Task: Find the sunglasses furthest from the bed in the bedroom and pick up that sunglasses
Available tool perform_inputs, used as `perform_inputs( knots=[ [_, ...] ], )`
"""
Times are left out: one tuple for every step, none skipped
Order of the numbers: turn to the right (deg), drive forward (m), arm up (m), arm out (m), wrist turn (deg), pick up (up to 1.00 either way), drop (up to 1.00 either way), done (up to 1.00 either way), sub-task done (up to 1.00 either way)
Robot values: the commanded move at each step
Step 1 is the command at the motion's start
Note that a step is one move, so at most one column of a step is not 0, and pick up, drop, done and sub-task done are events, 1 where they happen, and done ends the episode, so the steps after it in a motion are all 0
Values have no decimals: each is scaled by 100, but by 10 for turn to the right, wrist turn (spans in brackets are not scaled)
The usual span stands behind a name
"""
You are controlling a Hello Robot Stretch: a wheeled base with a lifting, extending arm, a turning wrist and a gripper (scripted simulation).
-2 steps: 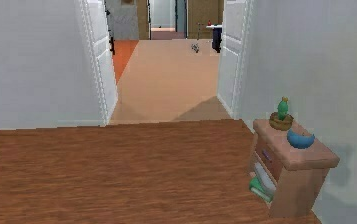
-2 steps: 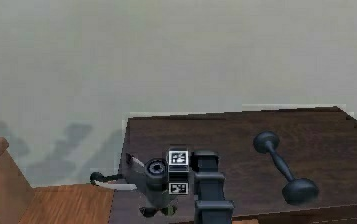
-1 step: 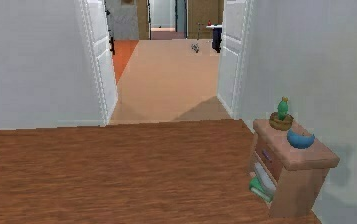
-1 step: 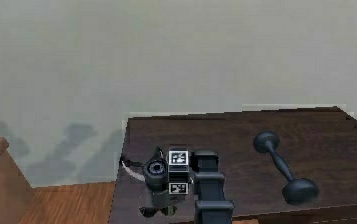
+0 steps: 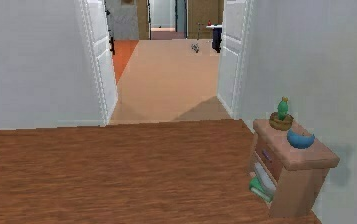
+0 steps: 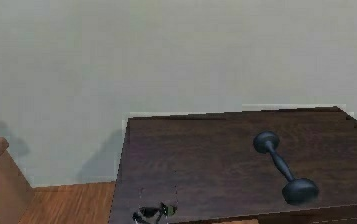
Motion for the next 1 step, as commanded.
perform_inputs(
  knots=[
    [0, 0, 0, 0, 0, 100, 0, 0, 0]
  ],
)
